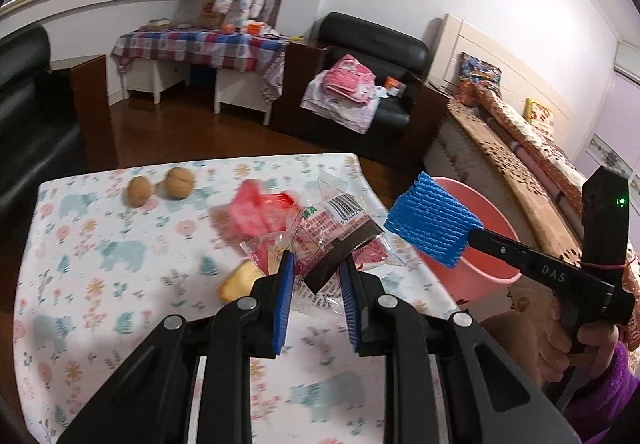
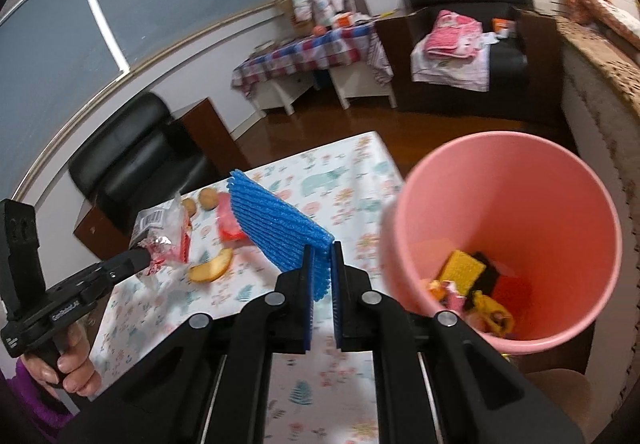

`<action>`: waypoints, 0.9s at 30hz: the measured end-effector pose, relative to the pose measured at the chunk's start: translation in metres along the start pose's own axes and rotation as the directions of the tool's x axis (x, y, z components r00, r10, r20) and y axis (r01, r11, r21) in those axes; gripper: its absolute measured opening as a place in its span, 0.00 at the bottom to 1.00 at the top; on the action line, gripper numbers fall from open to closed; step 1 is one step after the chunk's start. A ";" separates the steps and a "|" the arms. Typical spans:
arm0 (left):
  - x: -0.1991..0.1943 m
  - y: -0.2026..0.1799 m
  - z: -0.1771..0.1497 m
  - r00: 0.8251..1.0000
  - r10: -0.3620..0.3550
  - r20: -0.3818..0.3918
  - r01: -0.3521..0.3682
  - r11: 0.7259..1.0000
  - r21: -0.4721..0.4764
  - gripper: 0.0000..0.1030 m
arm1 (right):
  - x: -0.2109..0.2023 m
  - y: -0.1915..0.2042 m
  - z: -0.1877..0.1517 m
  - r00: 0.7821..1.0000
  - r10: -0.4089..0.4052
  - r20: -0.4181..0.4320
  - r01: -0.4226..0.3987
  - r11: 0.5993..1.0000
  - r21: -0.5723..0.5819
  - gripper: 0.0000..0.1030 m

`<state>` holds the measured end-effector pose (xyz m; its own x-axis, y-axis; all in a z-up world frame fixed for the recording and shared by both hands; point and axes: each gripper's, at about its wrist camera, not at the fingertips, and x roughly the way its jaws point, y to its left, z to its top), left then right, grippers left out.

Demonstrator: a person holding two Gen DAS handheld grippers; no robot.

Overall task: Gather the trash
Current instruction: 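Carry the blue sleeve and clear wrapper over the pink bucket and release both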

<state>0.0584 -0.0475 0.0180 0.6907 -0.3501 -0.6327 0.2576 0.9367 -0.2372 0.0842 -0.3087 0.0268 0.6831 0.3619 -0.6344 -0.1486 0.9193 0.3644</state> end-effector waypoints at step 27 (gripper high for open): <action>0.076 -0.131 0.022 0.987 -0.141 -0.079 0.153 0.971 0.182 0.21 | -0.037 -0.099 -0.013 0.969 -0.245 0.043 0.236 0.960 0.152 0.08</action>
<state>0.0923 -0.1971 0.0173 0.5919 -0.4773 -0.6495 0.4791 0.8564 -0.1927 0.0643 -0.4112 0.0051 0.7289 0.1186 -0.6743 0.1276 0.9441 0.3040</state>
